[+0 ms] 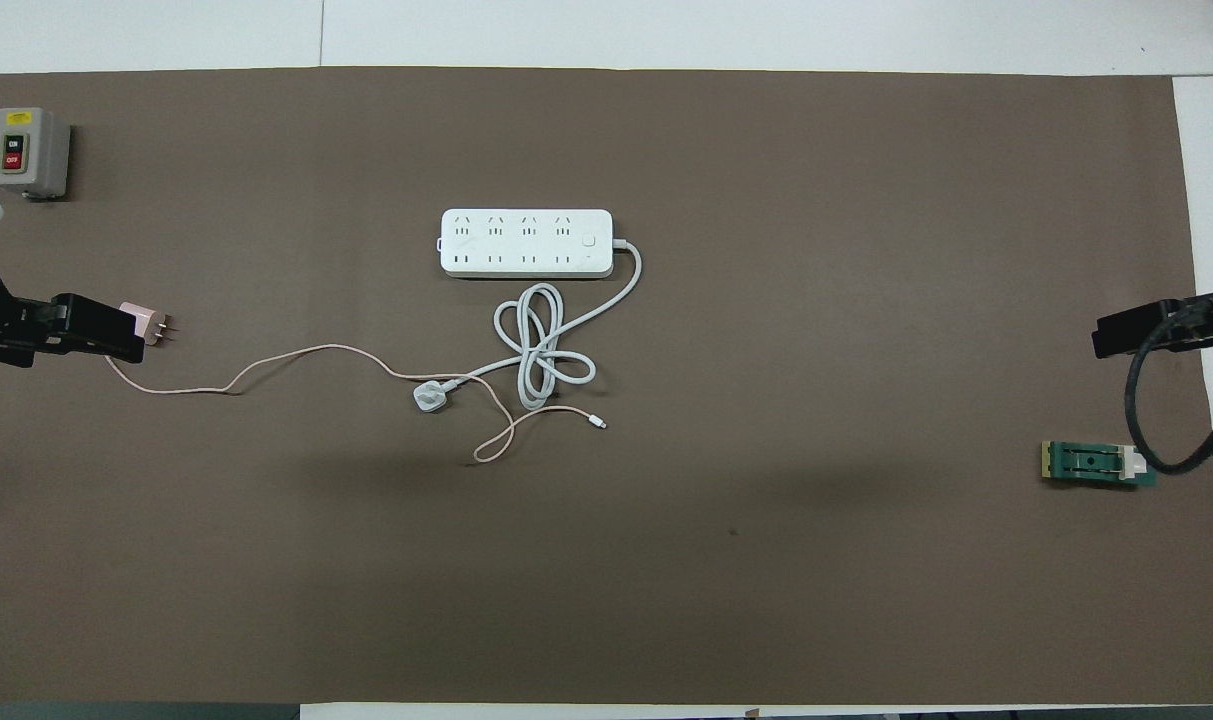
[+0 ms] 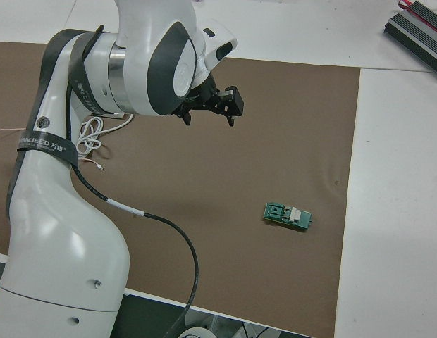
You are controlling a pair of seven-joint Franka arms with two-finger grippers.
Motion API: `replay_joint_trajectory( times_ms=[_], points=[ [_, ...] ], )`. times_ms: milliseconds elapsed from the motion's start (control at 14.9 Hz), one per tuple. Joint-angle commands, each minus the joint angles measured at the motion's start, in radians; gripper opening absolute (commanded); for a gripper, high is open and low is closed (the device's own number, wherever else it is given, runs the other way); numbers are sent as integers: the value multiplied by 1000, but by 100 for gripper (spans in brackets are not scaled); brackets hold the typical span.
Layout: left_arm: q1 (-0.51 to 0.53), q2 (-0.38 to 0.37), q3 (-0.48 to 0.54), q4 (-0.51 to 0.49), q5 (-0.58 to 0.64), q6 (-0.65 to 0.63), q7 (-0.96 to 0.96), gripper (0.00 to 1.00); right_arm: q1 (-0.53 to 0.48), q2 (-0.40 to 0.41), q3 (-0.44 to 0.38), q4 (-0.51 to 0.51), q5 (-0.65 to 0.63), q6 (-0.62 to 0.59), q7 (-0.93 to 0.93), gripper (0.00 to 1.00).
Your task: Unplug charger and place it aside
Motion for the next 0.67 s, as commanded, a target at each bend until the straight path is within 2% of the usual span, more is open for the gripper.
replay_joint_trajectory(
  times_ms=[0, 604],
  points=[
    [-21, -16, 9, -10, 10, 18, 12, 100, -7, -22, 11, -33, 5, 20, 23, 100],
    [-18, -21, 9, -14, 10, 15, 4, 100, -11, -22, 9, -32, 34, 3, 19, 100]
  ],
)
